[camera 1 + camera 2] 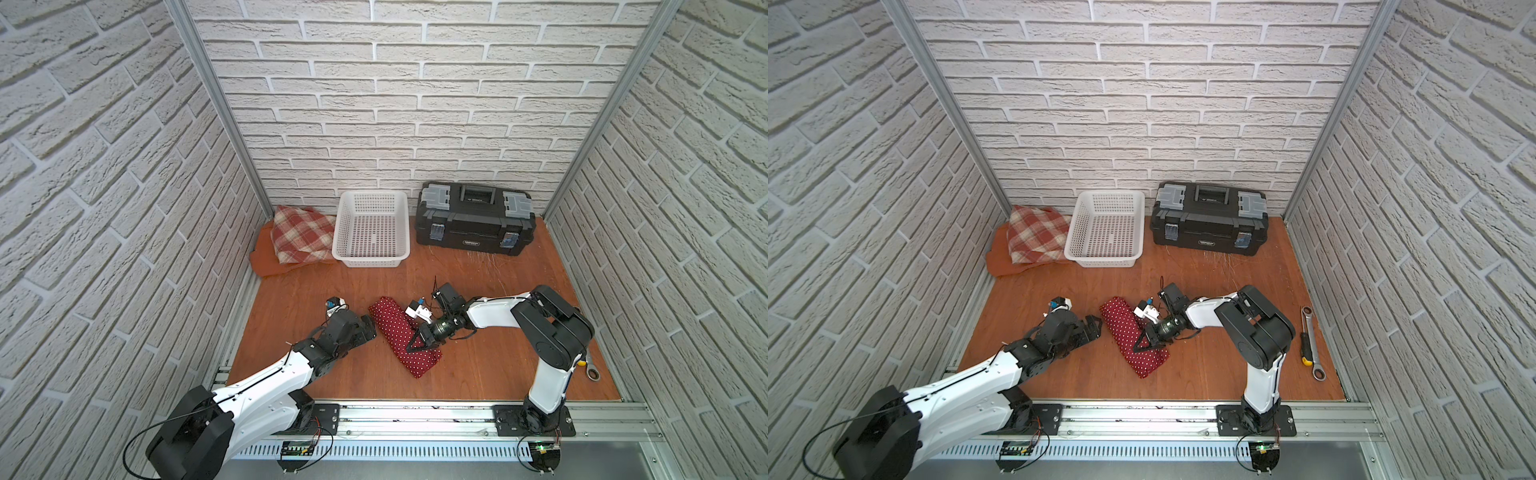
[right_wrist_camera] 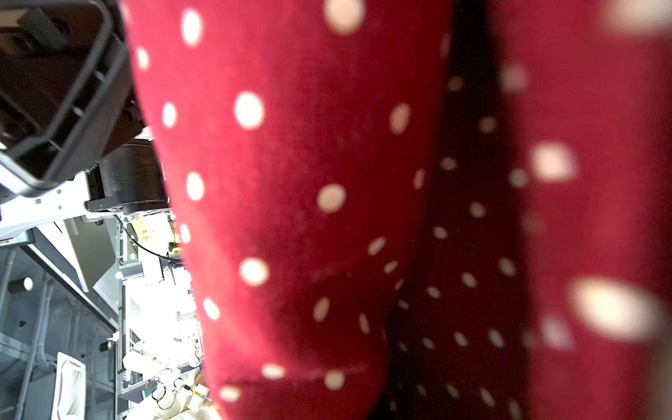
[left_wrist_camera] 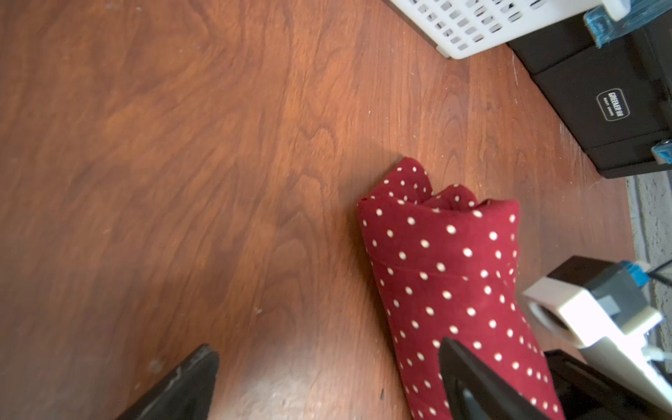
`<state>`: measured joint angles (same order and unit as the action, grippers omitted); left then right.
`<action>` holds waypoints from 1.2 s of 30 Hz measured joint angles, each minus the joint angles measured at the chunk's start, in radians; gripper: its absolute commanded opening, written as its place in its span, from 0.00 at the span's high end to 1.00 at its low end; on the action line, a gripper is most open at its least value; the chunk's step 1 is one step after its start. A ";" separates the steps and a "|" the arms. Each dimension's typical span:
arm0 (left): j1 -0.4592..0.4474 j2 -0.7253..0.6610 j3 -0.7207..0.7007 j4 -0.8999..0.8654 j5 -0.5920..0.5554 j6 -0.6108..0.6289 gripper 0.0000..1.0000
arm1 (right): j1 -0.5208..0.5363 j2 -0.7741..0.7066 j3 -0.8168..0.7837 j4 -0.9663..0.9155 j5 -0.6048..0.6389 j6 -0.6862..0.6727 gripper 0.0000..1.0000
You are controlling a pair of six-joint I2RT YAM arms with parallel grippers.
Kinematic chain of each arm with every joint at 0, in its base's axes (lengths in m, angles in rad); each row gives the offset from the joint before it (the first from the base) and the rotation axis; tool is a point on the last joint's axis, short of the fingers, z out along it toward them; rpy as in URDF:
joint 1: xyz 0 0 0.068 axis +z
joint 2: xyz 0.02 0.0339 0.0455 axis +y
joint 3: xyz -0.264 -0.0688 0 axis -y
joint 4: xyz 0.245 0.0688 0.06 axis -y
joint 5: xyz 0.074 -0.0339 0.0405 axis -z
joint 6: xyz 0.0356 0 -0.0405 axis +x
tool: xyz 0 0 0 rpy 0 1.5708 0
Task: Roll up the skirts
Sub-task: Pick up the skirt from the center of the board.
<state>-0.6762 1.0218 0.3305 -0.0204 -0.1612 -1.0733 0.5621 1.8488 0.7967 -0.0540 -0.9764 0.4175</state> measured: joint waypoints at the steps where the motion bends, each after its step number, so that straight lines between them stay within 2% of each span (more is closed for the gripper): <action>1: -0.006 0.027 0.014 0.011 0.002 0.000 0.01 | -0.012 0.002 -0.019 0.032 -0.014 0.020 0.98; 8: -0.059 0.205 0.096 0.130 0.010 0.004 0.01 | -0.069 0.024 -0.087 0.182 -0.080 0.130 0.98; 14: -0.105 0.368 0.145 0.231 0.015 -0.011 0.02 | -0.084 0.060 -0.079 0.202 -0.124 0.157 0.98; 23: -0.191 0.446 0.174 0.320 0.006 -0.101 0.08 | -0.108 0.061 -0.078 0.199 -0.116 0.178 0.98; 24: -0.202 0.446 0.173 0.323 0.007 -0.113 0.10 | -0.111 0.061 -0.078 0.199 -0.114 0.179 0.98; 29: -0.242 0.450 0.154 0.341 0.013 -0.162 0.32 | -0.131 0.061 -0.078 0.202 -0.108 0.194 0.98; 34: -0.250 0.491 0.157 0.409 0.021 -0.165 0.34 | -0.135 0.061 -0.078 0.206 -0.106 0.204 0.98; 36: -0.251 0.516 0.158 0.449 0.024 -0.153 0.42 | -0.136 0.061 -0.079 0.208 -0.105 0.206 0.98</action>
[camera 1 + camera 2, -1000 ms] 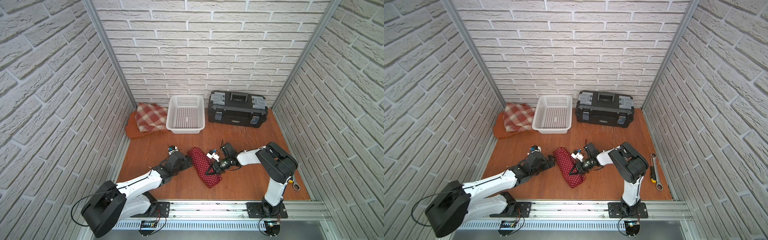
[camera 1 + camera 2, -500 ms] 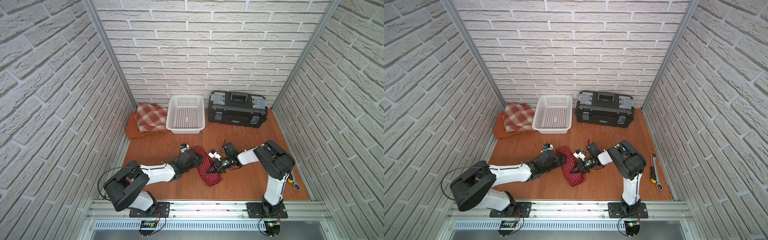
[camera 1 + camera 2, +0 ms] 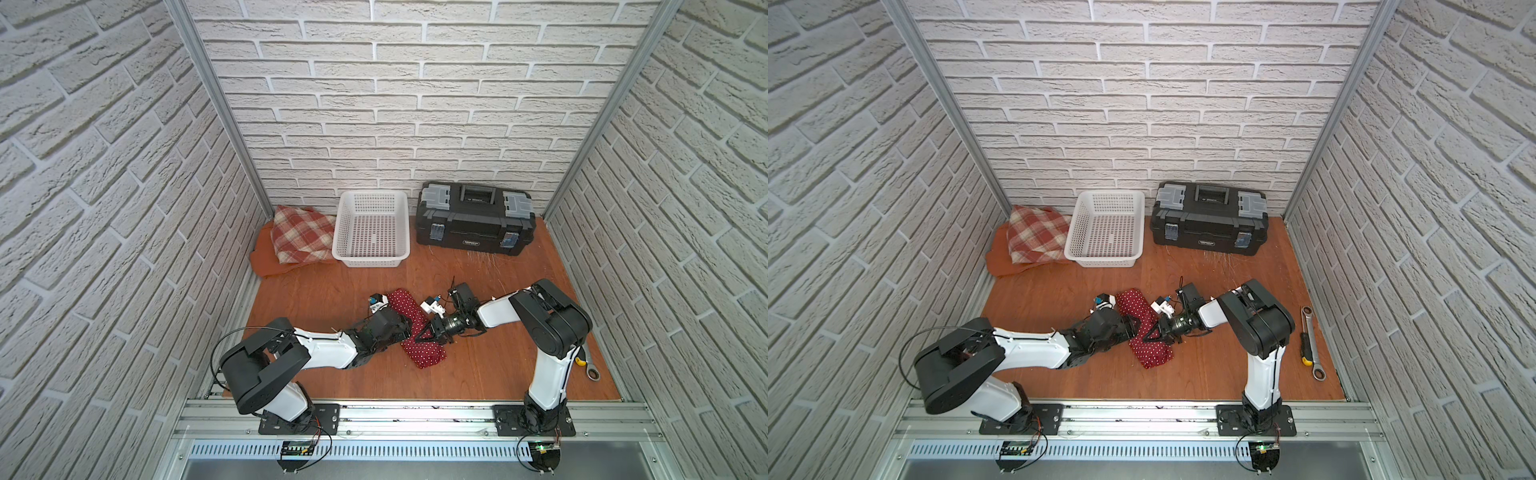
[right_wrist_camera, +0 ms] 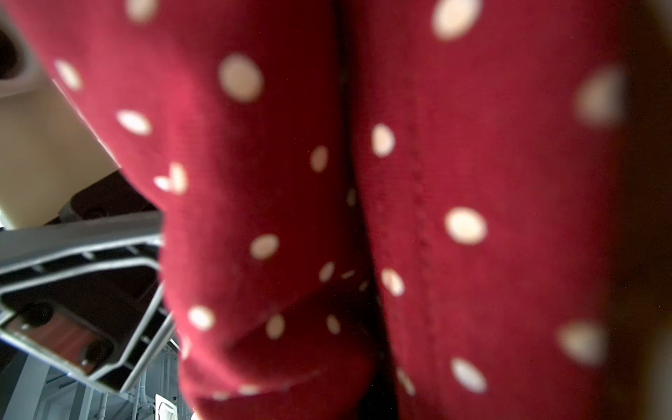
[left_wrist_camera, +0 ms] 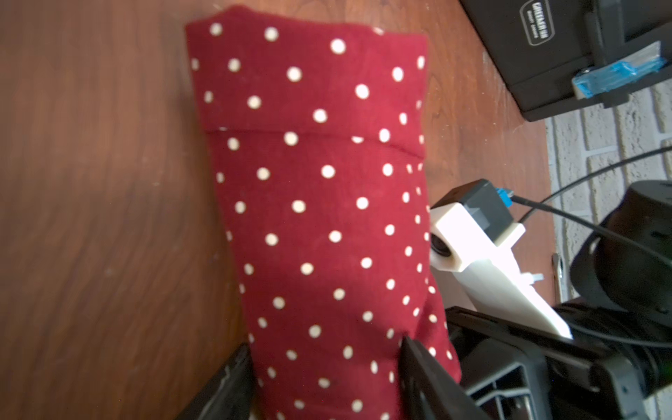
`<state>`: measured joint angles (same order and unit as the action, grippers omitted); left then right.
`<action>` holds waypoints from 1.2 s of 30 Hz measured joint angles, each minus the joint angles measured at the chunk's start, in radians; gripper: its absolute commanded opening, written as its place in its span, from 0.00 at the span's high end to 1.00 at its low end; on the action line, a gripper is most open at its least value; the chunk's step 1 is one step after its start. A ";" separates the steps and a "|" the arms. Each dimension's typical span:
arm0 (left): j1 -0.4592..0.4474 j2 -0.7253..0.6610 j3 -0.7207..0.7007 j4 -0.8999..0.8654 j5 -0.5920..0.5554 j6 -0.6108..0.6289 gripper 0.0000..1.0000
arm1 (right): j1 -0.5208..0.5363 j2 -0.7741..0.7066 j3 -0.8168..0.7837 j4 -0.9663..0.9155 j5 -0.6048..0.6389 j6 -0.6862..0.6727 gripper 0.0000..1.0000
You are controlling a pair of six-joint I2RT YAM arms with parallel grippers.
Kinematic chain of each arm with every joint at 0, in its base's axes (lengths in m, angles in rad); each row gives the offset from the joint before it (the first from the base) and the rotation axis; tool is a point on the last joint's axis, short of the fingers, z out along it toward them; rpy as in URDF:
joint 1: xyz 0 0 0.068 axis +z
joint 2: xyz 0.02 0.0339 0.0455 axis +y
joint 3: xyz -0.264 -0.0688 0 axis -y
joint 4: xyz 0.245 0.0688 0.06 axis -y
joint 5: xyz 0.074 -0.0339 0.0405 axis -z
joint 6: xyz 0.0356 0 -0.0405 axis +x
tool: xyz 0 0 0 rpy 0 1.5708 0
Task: Roll up the skirts
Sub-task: Pick up the skirt from the center of the board.
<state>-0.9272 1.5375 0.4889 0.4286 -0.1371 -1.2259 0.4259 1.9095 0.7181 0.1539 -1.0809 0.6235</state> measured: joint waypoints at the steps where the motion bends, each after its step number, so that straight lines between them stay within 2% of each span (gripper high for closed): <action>1: 0.000 0.016 0.000 0.027 0.000 0.004 0.53 | -0.001 0.000 0.000 0.001 0.002 0.002 0.98; 4: 0.000 0.070 -0.008 0.109 0.005 0.025 0.89 | -0.003 0.000 0.000 0.003 0.005 0.002 0.94; 5: 0.000 0.085 -0.011 0.140 0.006 0.028 0.98 | -0.003 0.000 0.000 0.003 0.007 0.002 0.91; 6: 0.000 0.092 -0.012 0.164 0.008 0.038 1.00 | -0.004 0.000 0.000 0.003 0.009 0.001 0.90; 10: 0.000 0.115 -0.013 0.214 0.011 0.061 1.00 | -0.006 -0.014 0.002 -0.023 0.033 -0.015 0.77; 14: 0.001 0.117 -0.013 0.222 0.014 0.073 1.00 | 0.012 -0.085 0.001 -0.093 0.129 -0.048 0.69; 15: 0.001 0.115 -0.013 0.219 0.014 0.075 1.00 | 0.018 -0.113 -0.004 -0.113 0.166 -0.056 0.60; 16: 0.001 0.112 -0.013 0.213 0.014 0.080 1.00 | 0.023 -0.143 -0.011 -0.132 0.195 -0.061 0.57; 19: 0.001 0.099 -0.010 0.185 0.015 0.095 1.00 | 0.030 -0.264 -0.037 -0.224 0.302 -0.080 0.53; 24: 0.002 0.084 0.003 0.135 0.015 0.123 1.00 | 0.031 -0.483 -0.043 -0.409 0.465 -0.120 0.37; 26: 0.003 0.083 0.009 0.121 0.016 0.132 1.00 | 0.031 -0.528 -0.027 -0.459 0.528 -0.146 0.34; 30: 0.003 0.083 0.017 0.105 0.020 0.143 1.00 | 0.031 -0.445 0.051 -0.500 0.589 -0.193 0.27; 36: 0.004 0.083 0.030 0.084 0.032 0.158 1.00 | 0.030 -0.264 0.118 -0.457 0.578 -0.229 0.27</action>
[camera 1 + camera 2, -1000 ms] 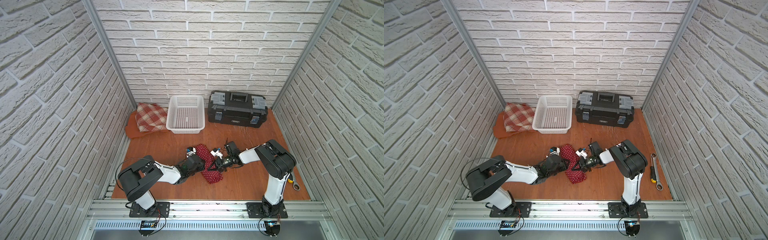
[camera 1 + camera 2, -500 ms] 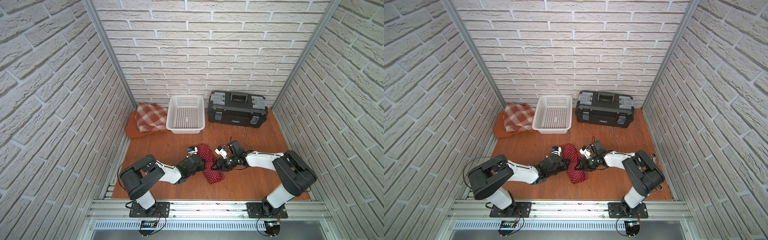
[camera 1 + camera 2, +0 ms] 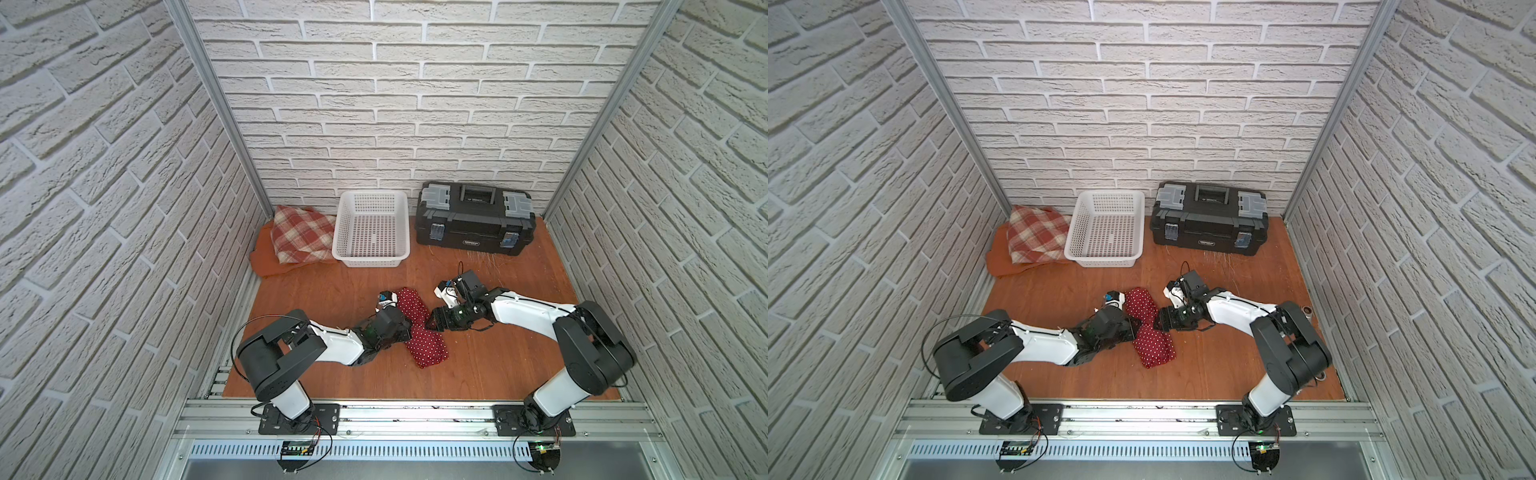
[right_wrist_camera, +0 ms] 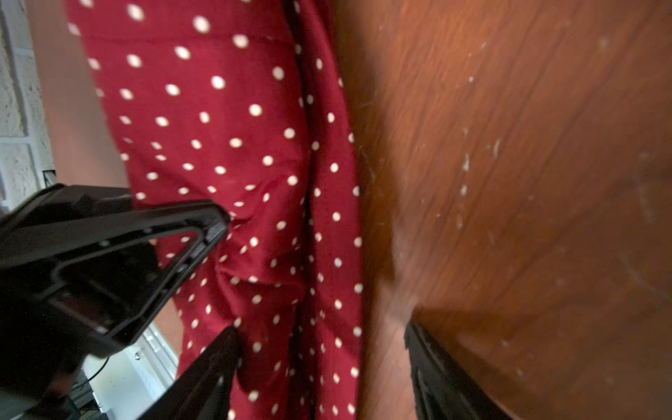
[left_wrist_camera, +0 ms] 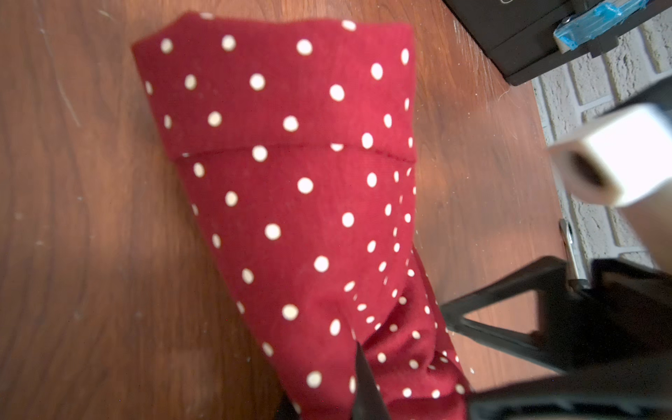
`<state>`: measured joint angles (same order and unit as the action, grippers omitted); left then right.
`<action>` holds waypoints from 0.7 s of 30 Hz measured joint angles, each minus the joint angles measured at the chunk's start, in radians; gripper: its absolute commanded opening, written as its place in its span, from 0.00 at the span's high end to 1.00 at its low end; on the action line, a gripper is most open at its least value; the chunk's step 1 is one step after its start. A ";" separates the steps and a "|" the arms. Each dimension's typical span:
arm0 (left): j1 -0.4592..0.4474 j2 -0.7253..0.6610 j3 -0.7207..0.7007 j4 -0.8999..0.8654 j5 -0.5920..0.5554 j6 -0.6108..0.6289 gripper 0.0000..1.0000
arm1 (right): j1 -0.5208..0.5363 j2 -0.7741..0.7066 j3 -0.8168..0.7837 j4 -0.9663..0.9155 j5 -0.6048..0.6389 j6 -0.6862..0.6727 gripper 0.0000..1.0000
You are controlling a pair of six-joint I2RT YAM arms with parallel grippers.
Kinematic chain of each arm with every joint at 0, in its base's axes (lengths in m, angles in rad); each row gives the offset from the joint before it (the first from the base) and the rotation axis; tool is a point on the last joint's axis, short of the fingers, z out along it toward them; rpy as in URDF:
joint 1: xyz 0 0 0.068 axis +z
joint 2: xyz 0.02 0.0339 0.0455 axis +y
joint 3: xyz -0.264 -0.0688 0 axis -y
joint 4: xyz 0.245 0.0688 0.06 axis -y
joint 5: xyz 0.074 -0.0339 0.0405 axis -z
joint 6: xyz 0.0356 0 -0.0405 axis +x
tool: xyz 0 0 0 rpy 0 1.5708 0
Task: Roll up the skirts
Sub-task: Pick up the skirt from the center of the board.
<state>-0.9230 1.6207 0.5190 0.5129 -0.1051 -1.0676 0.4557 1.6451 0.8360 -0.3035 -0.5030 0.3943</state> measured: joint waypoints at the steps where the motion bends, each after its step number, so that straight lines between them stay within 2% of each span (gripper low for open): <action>1: 0.000 0.000 0.001 -0.001 0.001 0.002 1.00 | 0.002 0.016 0.012 0.014 -0.008 -0.005 0.29; 4: 0.003 0.002 0.001 0.000 0.006 0.007 1.00 | 0.006 0.060 0.024 0.085 -0.059 -0.005 0.37; 7: 0.008 0.006 0.002 0.006 0.017 0.017 1.00 | 0.019 0.095 0.012 0.158 -0.106 0.019 0.55; 12: 0.022 0.021 0.003 0.027 0.040 0.021 1.00 | 0.050 0.122 -0.013 0.246 -0.139 0.064 0.94; 13: 0.026 0.023 0.003 0.031 0.045 0.022 1.00 | 0.048 0.122 -0.018 0.261 -0.147 0.077 0.98; 16: 0.035 0.026 0.003 0.037 0.056 0.026 1.00 | 0.047 0.121 -0.031 0.294 -0.155 0.116 0.98; 18: 0.042 0.025 0.003 0.038 0.065 0.028 0.82 | 0.047 0.116 -0.037 0.308 -0.153 0.142 0.98; 20: 0.056 0.018 0.002 0.032 0.069 0.031 0.52 | 0.050 0.109 -0.040 0.310 -0.145 0.156 0.98; 21: 0.068 0.006 -0.002 0.018 0.071 0.035 0.40 | 0.054 0.105 -0.040 0.309 -0.141 0.159 0.98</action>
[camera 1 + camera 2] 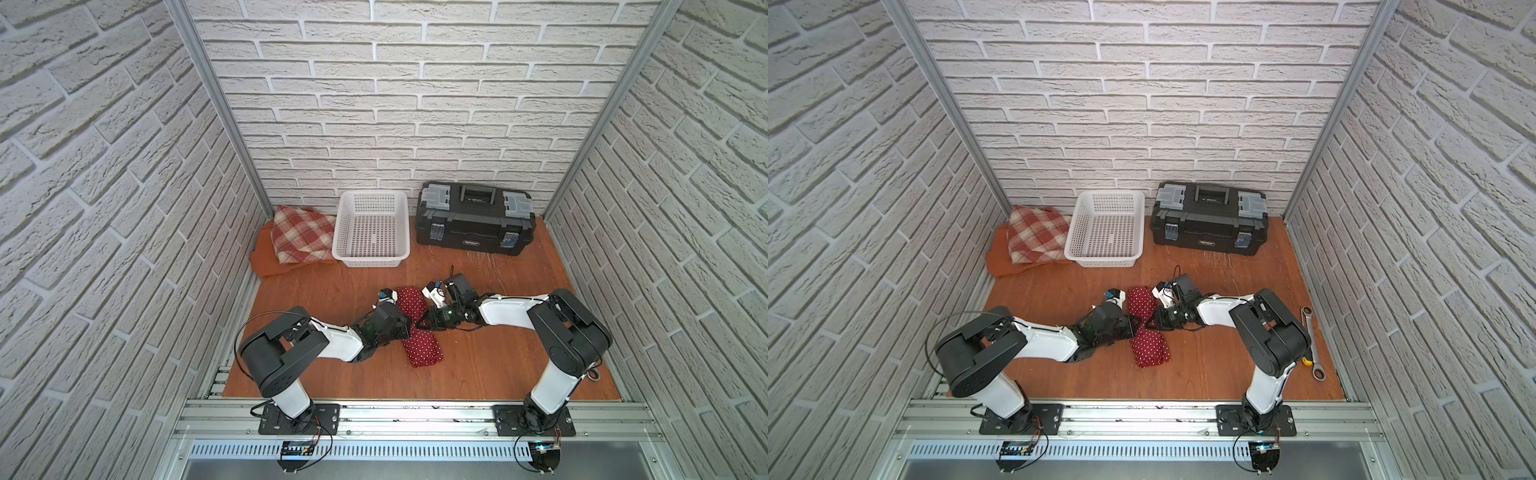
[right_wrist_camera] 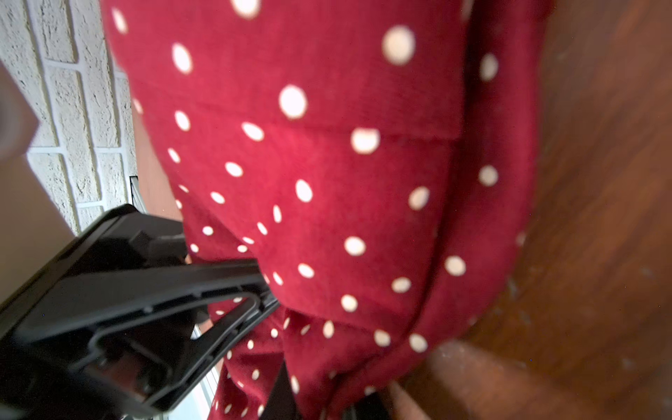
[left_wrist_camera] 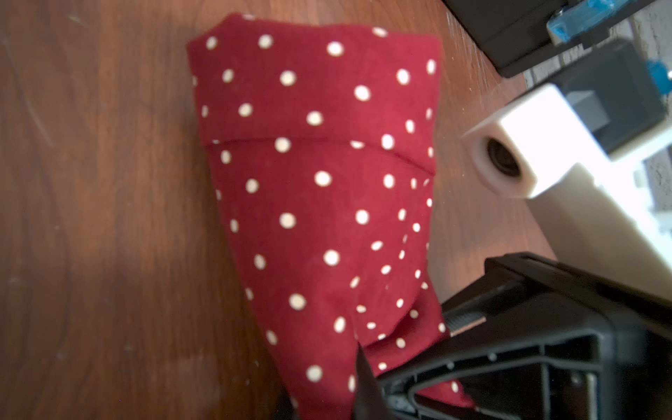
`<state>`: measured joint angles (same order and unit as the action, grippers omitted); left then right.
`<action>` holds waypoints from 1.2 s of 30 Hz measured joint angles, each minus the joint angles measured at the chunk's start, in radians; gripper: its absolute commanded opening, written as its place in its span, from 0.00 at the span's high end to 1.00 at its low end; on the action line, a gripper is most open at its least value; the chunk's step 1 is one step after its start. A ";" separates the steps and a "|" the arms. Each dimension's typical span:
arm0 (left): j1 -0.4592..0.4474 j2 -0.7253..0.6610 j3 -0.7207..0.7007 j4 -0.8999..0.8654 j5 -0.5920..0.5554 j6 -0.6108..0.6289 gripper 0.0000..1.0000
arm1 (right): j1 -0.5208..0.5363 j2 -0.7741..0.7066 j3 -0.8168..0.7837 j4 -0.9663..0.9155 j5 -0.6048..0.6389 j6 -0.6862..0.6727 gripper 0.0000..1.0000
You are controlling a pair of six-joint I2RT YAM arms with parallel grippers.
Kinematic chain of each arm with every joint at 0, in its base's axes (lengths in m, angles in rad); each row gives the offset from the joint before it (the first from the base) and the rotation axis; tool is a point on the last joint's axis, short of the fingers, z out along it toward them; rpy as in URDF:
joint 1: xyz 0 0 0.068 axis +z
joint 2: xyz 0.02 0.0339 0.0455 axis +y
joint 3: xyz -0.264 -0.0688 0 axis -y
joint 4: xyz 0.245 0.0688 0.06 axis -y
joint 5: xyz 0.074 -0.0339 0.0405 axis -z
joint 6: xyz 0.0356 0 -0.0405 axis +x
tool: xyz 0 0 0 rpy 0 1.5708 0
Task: Roll up the skirts
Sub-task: Pick up the skirt from the center of the board, then place the skirt in the basket.
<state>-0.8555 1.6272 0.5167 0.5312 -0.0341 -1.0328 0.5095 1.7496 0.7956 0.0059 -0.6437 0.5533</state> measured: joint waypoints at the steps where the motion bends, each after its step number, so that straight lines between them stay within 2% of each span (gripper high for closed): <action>1: 0.014 -0.018 -0.008 -0.007 0.005 0.003 0.31 | 0.005 -0.003 0.000 0.000 0.003 0.001 0.98; 3: 0.063 -0.094 -0.019 -0.071 0.004 0.015 0.09 | 0.018 -0.011 0.001 0.000 0.005 0.001 0.98; 4: 0.084 -0.130 -0.022 -0.104 0.002 0.020 0.04 | 0.024 -0.013 0.001 -0.001 0.005 0.001 0.98; 9: 0.208 -0.372 -0.009 -0.292 -0.038 0.093 0.02 | 0.032 -0.013 0.001 -0.002 0.016 0.007 0.98; 14: 0.372 -0.476 0.051 -0.432 -0.060 0.152 0.02 | 0.036 -0.028 -0.003 -0.004 0.023 0.016 0.98; 18: 0.529 -0.428 0.146 -0.494 -0.069 0.192 0.02 | 0.043 -0.093 -0.002 -0.039 0.046 0.016 0.98; 21: 0.577 -0.327 0.262 -0.505 -0.068 0.232 0.02 | 0.045 -0.137 0.006 -0.058 0.053 0.016 0.98; 30: 0.602 -0.035 0.495 -0.491 -0.004 0.303 0.01 | 0.048 -0.167 0.029 -0.074 0.064 0.017 0.97; 36: 0.607 0.033 0.592 -0.568 -0.012 0.345 0.02 | 0.048 -0.180 0.043 -0.112 0.075 0.015 0.98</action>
<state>-0.2485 1.6600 1.1084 -0.0368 -0.0460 -0.6876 0.5579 1.5696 0.8383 -0.1059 -0.5686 0.5682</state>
